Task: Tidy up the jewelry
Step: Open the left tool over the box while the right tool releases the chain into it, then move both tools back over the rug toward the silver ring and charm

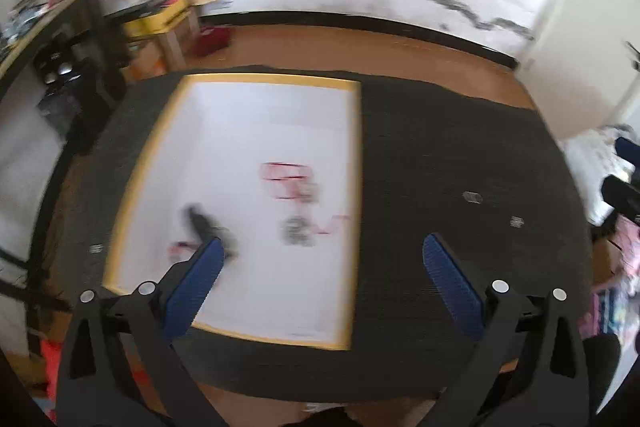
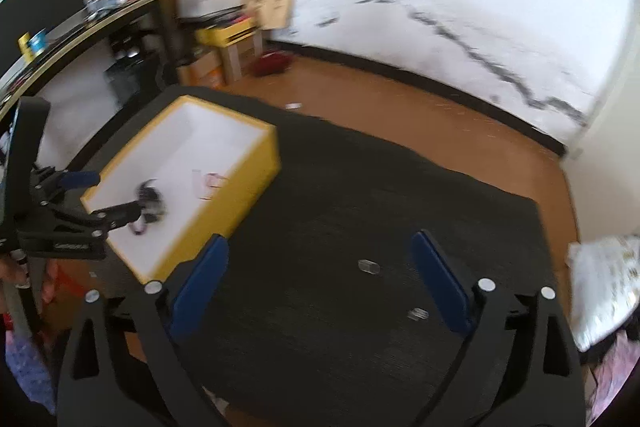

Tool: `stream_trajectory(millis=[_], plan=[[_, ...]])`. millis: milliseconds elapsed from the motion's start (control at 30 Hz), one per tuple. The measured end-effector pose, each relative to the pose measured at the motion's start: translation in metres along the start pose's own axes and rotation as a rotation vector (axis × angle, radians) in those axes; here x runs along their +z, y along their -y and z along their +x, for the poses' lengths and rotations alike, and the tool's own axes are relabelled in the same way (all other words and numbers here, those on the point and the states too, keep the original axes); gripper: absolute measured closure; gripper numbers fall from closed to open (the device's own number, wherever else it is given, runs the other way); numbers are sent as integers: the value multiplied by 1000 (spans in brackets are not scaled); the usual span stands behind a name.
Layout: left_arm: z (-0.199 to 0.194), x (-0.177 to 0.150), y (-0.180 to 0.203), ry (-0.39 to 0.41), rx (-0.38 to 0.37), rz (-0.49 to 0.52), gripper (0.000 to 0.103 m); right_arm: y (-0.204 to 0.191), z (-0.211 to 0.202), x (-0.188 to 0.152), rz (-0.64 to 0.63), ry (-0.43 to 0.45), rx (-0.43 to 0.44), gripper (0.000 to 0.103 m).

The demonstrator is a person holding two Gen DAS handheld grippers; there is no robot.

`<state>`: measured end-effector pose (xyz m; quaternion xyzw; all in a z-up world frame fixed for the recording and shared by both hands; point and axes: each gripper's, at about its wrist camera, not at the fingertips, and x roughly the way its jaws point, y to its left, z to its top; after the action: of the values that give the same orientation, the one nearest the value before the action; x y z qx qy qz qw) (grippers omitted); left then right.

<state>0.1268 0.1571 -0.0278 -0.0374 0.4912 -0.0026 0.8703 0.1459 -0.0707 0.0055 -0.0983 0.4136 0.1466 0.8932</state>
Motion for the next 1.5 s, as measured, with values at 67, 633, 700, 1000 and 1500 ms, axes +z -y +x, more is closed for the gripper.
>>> stream_trajectory(millis=[67,633,700,1000,1500], plan=[[7,-1,27,0,-28,28,6,23,-1,-18,37,-4,-12,11],[118,-1,170,-37,-99,164,6,127,68,-118,178,-74,-136,11],[133,-2,179,-39,-113,171,6,133,76,-122,169,-84,-146,11],[200,-2,211,-7,-145,299,6,157,109,-143,189,-137,-149,11],[239,-13,236,70,-120,364,29,189,127,-150,227,-146,-132,11]])
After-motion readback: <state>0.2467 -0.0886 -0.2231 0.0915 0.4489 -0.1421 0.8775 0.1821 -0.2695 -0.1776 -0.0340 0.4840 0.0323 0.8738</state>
